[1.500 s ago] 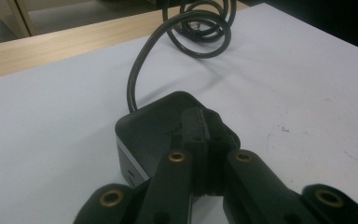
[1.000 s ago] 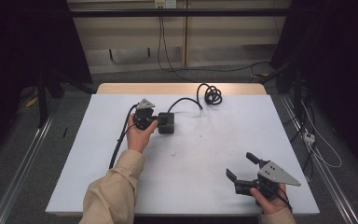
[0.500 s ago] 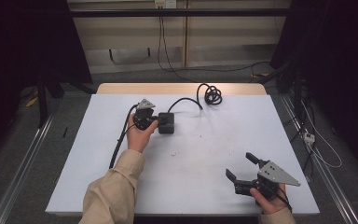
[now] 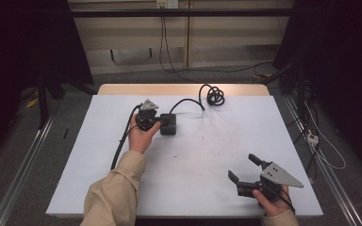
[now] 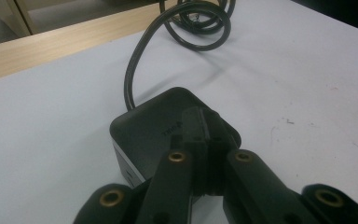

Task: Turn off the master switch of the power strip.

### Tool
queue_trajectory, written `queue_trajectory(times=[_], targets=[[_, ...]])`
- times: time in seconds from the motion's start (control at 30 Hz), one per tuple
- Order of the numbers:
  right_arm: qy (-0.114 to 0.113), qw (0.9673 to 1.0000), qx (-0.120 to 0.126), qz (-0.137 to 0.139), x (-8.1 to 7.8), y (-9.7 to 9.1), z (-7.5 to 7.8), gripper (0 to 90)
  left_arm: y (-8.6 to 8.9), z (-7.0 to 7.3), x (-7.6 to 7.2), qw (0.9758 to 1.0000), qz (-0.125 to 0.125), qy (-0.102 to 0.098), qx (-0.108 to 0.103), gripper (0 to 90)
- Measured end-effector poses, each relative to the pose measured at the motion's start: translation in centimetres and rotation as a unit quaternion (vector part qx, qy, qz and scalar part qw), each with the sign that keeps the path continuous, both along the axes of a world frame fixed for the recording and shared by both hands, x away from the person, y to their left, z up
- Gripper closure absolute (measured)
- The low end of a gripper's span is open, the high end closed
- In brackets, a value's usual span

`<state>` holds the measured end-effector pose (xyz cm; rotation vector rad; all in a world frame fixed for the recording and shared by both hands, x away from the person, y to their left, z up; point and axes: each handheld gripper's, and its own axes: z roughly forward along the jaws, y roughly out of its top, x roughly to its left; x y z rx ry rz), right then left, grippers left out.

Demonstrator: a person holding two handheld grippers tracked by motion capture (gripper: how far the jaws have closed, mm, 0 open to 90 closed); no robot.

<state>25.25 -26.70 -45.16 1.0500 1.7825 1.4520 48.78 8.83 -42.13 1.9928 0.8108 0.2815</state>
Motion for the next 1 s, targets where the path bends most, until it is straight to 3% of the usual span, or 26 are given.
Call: queue_trajectory(times=[1.0], targets=[[-0.001,1.0000,0.000,-0.003,-0.10,-0.08,0.06,4.8,0.07,-0.03,0.00,0.9999,0.007,0.011,-0.004,90.0]])
